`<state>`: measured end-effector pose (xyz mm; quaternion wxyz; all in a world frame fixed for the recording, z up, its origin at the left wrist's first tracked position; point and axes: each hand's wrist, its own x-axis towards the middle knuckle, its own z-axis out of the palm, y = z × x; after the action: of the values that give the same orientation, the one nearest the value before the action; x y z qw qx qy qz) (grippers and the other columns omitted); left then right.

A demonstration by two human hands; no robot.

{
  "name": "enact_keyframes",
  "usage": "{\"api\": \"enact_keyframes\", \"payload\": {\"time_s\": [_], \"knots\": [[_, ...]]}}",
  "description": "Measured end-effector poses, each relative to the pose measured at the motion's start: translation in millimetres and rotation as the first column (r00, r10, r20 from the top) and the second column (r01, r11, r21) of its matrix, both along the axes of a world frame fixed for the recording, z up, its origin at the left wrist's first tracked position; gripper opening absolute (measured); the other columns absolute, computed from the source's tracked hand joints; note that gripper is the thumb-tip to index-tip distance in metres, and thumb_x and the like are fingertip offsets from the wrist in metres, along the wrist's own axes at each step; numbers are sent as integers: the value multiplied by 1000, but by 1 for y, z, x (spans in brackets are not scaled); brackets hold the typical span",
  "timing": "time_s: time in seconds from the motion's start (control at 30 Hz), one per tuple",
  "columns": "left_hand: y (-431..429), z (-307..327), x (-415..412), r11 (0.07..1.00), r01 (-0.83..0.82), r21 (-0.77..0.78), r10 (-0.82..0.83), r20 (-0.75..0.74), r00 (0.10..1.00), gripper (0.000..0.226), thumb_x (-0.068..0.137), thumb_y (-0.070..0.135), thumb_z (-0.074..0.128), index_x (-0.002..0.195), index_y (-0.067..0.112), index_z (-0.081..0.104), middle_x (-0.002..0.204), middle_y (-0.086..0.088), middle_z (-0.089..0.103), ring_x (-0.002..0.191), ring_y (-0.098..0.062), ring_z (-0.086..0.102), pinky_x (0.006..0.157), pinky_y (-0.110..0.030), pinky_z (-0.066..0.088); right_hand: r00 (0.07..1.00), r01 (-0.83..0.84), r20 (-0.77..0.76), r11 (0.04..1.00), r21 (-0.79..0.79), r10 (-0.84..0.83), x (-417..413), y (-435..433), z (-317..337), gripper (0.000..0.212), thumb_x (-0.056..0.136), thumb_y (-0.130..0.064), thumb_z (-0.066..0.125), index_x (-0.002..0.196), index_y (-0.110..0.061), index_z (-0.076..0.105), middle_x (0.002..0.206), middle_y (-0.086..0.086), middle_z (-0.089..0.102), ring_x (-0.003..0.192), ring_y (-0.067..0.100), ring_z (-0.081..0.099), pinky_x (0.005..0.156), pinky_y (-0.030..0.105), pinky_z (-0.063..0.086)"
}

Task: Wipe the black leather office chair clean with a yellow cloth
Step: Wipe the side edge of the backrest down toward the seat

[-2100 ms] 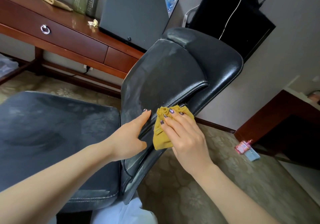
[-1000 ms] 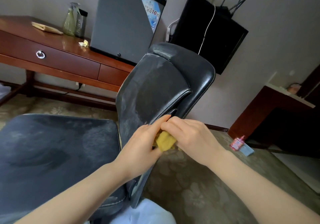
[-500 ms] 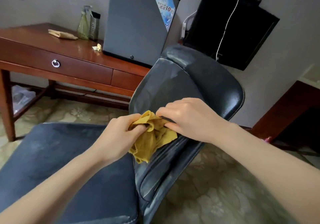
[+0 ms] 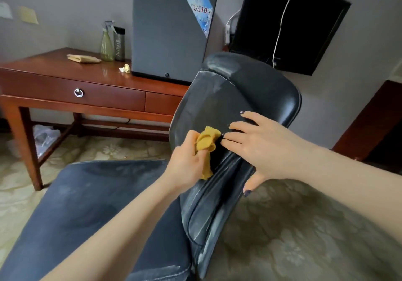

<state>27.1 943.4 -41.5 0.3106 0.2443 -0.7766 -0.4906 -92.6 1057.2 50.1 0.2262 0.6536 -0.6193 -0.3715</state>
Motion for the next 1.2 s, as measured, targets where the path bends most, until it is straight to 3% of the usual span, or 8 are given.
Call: {"api": "enact_keyframes", "payload": {"time_s": [0.07, 0.13, 0.23, 0.37, 0.47, 0.6, 0.8, 1.2], "knots": [[11, -11, 1, 997, 72, -2, -72, 20, 997, 6, 99, 18, 40, 102, 14, 44, 80, 7, 58, 71, -13, 52, 74, -36, 47, 999, 31, -44, 999, -11, -32, 6, 8, -7, 90, 75, -61, 63, 141, -5, 37, 141, 9, 45, 134, 29, 34, 117, 48, 5], [18, -17, 1, 994, 111, -3, -111, 43, 993, 11, 100, 19, 39, 109, 15, 42, 85, 6, 59, 68, -8, 50, 72, -33, 45, 997, -5, -79, 993, -114, -4, 7, 14, -13, 67, 72, -27, 69, 131, -1, 51, 130, 14, 56, 124, 31, 48, 114, 50, 18], [20, -20, 1, 991, 132, -15, -131, 50, 990, 33, 100, 18, 38, 133, 25, 33, 98, 5, 60, 74, -7, 54, 67, -17, 45, 996, -81, -65, 963, -258, 67, -1, 15, -27, 44, 77, -10, 49, 119, -1, 60, 117, 14, 63, 115, 32, 56, 110, 50, 28], [17, -28, -1, 981, 178, -75, -168, 119, 978, 59, 100, 11, 36, 150, 32, 13, 126, 1, 56, 98, -15, 57, 70, -3, 41, 992, -118, -78, 931, -344, 97, -3, 13, -37, 62, 80, -3, 8, 118, 1, 57, 114, 15, 62, 114, 33, 55, 111, 49, 27], [22, -37, -2, 959, 165, -230, -138, 130, 982, 60, 99, 7, 38, 149, 31, 17, 136, -2, 52, 116, -21, 53, 89, -18, 40, 990, -138, -65, 920, -367, 123, -7, 13, -41, 55, 77, -1, 23, 116, 1, 61, 114, 16, 64, 113, 31, 56, 110, 47, 30], [30, -47, 4, 913, 111, -393, -85, 83, 993, 63, 95, -2, 38, 148, 29, 22, 121, 15, 47, 97, -3, 45, 76, 1, 30, 980, -194, -26, 901, -387, 199, -13, 13, -40, 46, 73, 2, 38, 106, -4, 69, 105, 10, 69, 106, 26, 61, 108, 41, 32], [36, -67, 16, 917, 146, -370, -122, 89, 989, 73, 90, -8, 41, 145, 37, 22, 144, 1, 46, 127, -24, 47, 99, -27, 40, 968, -197, 57, 879, -435, 245, -12, 26, -43, 50, 77, 6, 31, 103, -5, 72, 102, 7, 72, 103, 24, 65, 96, 36, 46], [57, -70, 52, 916, 176, -361, -173, 41, 984, 82, 90, -5, 44, 124, 60, 9, 134, 2, 56, 123, -24, 49, 98, -30, 41, 934, -290, 68, 858, -425, 350, 21, 56, -41, 32, 81, 4, 48, 92, -9, 75, 89, 4, 73, 86, 22, 68, 88, 34, 49]]}}
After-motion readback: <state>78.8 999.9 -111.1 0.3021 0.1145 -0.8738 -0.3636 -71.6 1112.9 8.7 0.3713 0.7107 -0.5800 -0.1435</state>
